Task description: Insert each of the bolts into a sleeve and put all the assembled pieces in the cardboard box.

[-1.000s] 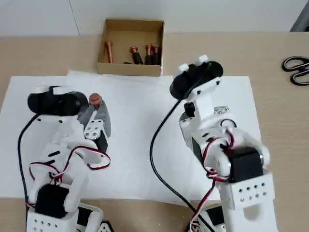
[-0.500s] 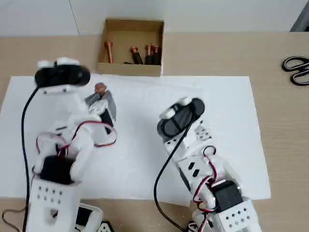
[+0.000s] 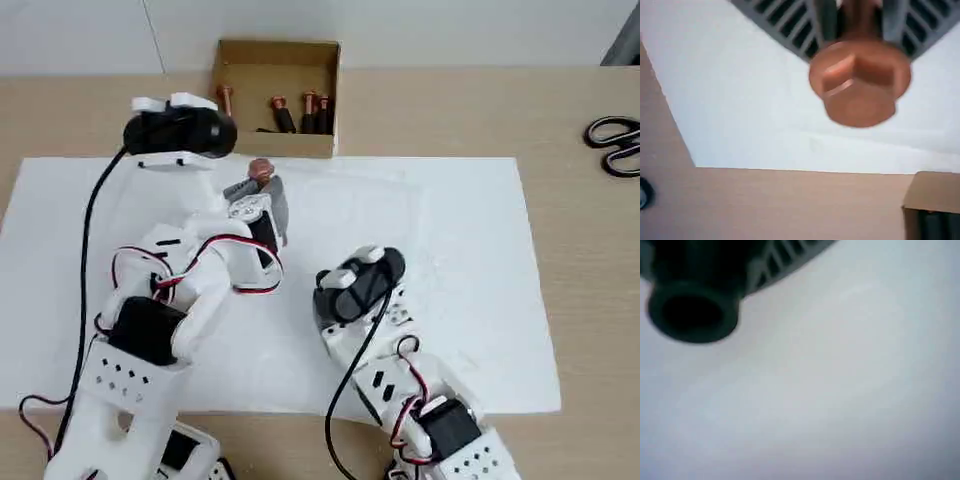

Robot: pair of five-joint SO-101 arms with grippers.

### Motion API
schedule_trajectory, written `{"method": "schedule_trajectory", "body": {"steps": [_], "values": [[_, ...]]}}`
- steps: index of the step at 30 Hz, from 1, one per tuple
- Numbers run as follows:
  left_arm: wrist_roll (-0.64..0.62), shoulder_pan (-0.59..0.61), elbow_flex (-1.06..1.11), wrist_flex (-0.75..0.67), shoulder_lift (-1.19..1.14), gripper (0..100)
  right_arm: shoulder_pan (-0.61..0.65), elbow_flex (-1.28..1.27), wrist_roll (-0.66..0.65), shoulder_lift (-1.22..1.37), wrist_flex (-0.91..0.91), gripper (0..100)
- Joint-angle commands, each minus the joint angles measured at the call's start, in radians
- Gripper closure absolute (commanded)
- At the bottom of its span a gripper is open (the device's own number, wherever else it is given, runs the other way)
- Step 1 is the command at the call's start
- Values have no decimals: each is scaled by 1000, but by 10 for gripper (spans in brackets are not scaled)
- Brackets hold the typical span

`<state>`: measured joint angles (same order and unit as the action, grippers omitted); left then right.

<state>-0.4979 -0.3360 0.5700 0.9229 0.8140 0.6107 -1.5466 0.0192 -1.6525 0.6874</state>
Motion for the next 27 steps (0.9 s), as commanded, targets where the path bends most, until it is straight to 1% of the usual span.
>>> {"method": "schedule_trajectory", "body": {"steps": [1, 3, 7, 12, 16, 20, 23, 27], "values": [[-2, -55, 4, -72, 3, 994, 12, -5, 14, -56, -18, 995], [12, -81, 53, -118, 3, 994, 12, -14, 15, -68, -18, 995], [21, -92, 148, -221, 5, 994, 12, -28, 15, -77, -24, 995], [21, -94, 174, -230, 14, 994, 12, -28, 15, -77, -24, 995], [25, -138, 228, -232, 106, 994, 12, -29, 17, -71, -22, 995], [58, -144, 285, -253, 173, 994, 10, -29, 17, -71, -22, 995], [66, -147, 311, -290, 184, 994, 10, -29, 17, -71, -24, 995], [66, -155, 338, -292, 187, 994, 10, -29, 17, -71, -24, 995]]}}
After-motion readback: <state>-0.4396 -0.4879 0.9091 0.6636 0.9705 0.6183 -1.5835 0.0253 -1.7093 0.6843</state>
